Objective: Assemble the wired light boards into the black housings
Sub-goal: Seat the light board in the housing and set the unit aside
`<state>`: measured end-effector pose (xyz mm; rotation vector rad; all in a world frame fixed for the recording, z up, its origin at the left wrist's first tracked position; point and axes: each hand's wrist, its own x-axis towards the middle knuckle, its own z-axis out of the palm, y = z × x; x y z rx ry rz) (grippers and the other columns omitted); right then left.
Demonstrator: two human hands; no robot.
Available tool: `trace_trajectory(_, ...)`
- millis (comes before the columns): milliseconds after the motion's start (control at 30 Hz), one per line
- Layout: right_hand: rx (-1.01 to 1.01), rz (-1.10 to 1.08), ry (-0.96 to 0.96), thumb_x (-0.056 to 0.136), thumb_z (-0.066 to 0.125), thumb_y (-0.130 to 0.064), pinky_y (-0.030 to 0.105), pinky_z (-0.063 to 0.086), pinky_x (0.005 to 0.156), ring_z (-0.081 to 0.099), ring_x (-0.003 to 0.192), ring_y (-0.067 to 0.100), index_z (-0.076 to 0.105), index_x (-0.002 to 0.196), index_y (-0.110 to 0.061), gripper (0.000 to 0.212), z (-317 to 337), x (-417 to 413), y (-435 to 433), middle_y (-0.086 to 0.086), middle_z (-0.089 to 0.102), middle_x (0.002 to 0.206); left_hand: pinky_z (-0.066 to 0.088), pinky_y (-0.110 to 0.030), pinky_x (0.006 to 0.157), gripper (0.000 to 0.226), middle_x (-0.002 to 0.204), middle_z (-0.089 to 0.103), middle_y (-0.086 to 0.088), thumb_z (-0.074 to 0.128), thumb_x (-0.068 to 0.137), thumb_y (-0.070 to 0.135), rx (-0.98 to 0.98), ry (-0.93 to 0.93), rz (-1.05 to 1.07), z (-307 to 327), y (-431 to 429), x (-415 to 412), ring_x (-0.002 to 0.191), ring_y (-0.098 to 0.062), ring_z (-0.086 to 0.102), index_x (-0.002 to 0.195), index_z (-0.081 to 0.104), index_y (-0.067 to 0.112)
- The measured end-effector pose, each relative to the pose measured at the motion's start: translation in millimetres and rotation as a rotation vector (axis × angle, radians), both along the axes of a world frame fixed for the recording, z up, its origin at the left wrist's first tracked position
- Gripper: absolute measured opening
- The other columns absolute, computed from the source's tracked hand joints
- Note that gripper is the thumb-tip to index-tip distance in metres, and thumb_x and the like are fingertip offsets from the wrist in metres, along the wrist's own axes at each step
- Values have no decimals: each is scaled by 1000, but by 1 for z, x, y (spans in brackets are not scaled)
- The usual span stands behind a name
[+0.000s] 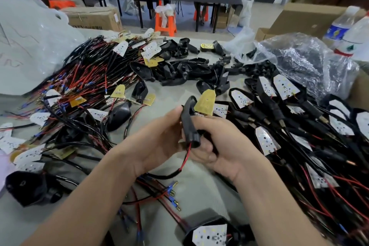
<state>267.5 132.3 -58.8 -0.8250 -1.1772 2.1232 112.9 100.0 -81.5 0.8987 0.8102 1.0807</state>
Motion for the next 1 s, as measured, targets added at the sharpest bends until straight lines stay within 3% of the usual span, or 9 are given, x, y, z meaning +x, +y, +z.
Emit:
trace_trajectory(133,136,-152,-181,85,73,-14,22,27,39,37,42,12,72,68,-5,19,-7,-3,1,11,53,64,51,-47,106,56,138,60,-27,52,92,31,102,-40,85,4,1,-10,124,-36,61,133,60,-6)
trace_trajectory(233,147,-182,-112,94,67,-16,25,52,56,62,63,19,79,84,-1,21,-9,-5,0,14,73,81,59,-40,84,38,115,70,-22,67,83,27,135,-75,108,7,2,-15,95,-33,68,112,75,5)
trace_trajectory(300,59,-135,4,100,60,-22,28,58,59,68,64,24,81,90,-8,27,-7,-6,-2,18,74,83,51,-38,71,47,115,65,-21,66,85,30,110,-95,127,6,3,-17,86,-31,59,126,69,7)
trace_trajectory(400,46,-133,6,104,53,-30,26,53,51,67,58,24,78,103,-13,31,-6,-3,-2,16,72,80,52,-39,76,52,121,62,-18,60,93,31,98,-138,205,3,6,-21,88,-27,63,140,60,10)
trace_trajectory(500,71,-282,17,101,50,-8,23,44,44,58,50,20,68,102,-5,18,-5,0,1,19,68,76,54,-35,98,42,135,68,-7,52,94,32,85,-203,351,3,11,-26,122,-19,66,131,67,20)
trace_trajectory(600,133,-464,110,99,48,4,20,37,42,51,46,16,70,89,-7,27,0,4,6,18,67,71,51,-37,106,46,133,70,-7,57,88,29,61,-339,484,6,13,-30,125,-20,66,130,64,13)
trace_trajectory(733,394,-532,95,86,71,0,18,38,49,46,49,12,78,80,-15,17,5,8,7,10,66,67,58,-33,95,60,139,65,-16,59,87,23,61,-424,511,9,10,-25,129,-28,63,143,53,1)
trace_trajectory(867,637,-598,153,76,70,1,18,43,53,48,51,11,79,78,-16,20,10,20,9,2,63,60,59,-33,93,67,142,62,-17,76,86,21,146,-485,354,9,7,-29,132,-30,60,145,52,3)
trace_trajectory(1000,858,-665,-130,77,72,1,18,46,58,59,57,9,78,77,-20,21,7,30,12,-3,71,66,59,-30,92,67,139,64,-15,77,76,-6,168,-302,214,3,5,-37,125,-30,65,138,61,10)
